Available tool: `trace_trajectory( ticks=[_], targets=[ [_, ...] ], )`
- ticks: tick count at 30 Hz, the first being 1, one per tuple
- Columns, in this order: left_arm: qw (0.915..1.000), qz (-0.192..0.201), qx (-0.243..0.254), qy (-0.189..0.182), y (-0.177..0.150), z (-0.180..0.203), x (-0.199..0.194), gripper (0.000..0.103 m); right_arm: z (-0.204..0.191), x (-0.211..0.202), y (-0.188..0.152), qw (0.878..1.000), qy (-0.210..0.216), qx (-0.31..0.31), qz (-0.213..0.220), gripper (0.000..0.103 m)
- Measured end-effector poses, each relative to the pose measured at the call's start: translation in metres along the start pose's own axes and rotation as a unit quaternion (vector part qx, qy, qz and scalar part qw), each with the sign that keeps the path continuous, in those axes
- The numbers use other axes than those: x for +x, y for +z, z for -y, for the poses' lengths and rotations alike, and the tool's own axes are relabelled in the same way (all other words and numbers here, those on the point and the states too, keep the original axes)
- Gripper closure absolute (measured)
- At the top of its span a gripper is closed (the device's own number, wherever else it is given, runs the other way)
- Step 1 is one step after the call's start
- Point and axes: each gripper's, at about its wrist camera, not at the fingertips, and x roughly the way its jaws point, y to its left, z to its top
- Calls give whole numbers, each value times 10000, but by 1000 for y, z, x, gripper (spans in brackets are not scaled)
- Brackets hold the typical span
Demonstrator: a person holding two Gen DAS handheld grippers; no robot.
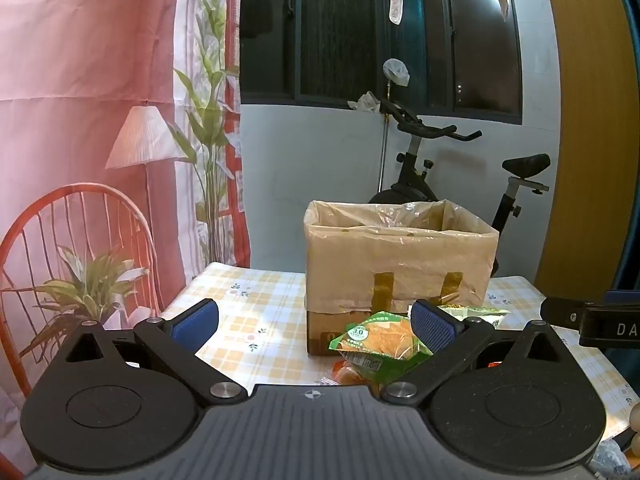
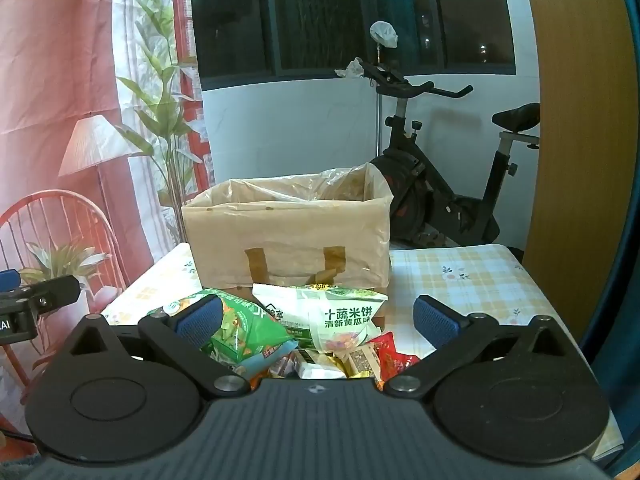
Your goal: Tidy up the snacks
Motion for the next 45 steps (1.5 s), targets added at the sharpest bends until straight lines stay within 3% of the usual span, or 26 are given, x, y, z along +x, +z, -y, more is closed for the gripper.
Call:
trace_trajectory(
  ticks=[35,43,45],
  targets=[
    [10000,14,12,3,0,0,0,0,-1,0,-2,10000,9,23,-36,0],
    [9998,129,-76,92,2,-6,7,0,1,0,-2,10000,36,70,32,0],
    [9990,375,-145,181,5,-11,12,0,7,2,-3,9998,75,141,127,0]
  ],
)
